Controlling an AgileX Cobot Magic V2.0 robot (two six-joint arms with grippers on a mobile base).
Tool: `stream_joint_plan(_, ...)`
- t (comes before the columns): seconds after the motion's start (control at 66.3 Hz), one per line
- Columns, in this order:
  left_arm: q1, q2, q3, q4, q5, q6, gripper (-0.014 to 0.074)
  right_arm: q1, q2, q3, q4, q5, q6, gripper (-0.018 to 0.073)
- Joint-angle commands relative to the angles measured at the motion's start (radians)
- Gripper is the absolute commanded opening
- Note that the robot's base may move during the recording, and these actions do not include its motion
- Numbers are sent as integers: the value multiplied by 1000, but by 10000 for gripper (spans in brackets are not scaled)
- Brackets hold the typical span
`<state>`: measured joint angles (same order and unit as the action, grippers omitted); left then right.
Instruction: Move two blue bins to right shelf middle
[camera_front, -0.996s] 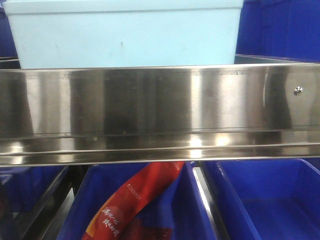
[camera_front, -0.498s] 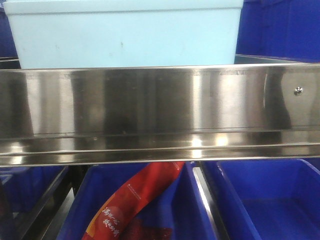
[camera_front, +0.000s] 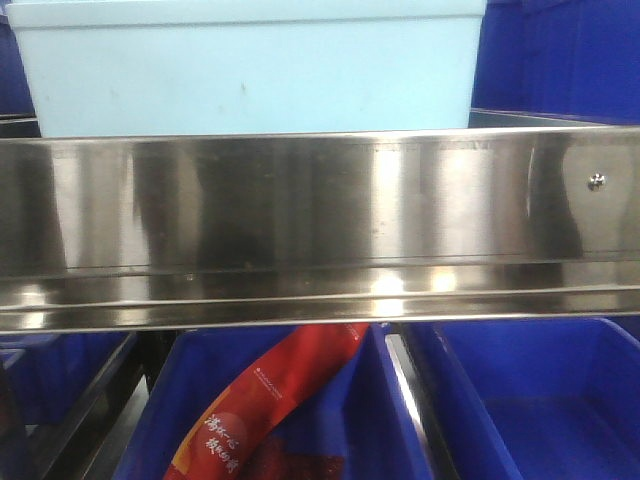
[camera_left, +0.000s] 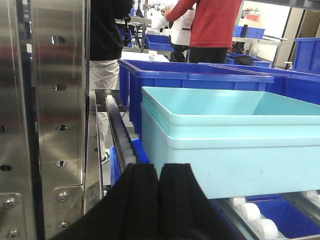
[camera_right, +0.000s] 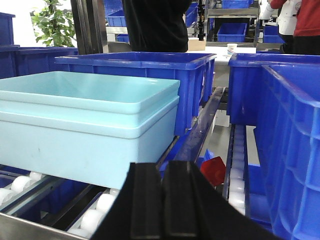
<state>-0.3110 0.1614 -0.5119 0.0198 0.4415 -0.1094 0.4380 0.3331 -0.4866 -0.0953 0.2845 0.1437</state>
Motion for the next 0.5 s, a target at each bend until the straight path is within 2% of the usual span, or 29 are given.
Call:
stream_joint_plan(0.0,6,-5,3,3,-10,-7,-111,0,-7,1,-11,-27,-4,-162)
stream_joint_plan(0.121,83,-26,52,12,-59,30,-111,0,-7,1,-11,-30,-4,-162)
stream_joint_plan(0.272,196,-103,208,3,-175,34,-111,0,-7,1,-11,-30,-4,-162)
stream_joint_plan(0.483,235,-161,436,3,-327,34,-111,0,-7,1,-11,-30,-4,-162)
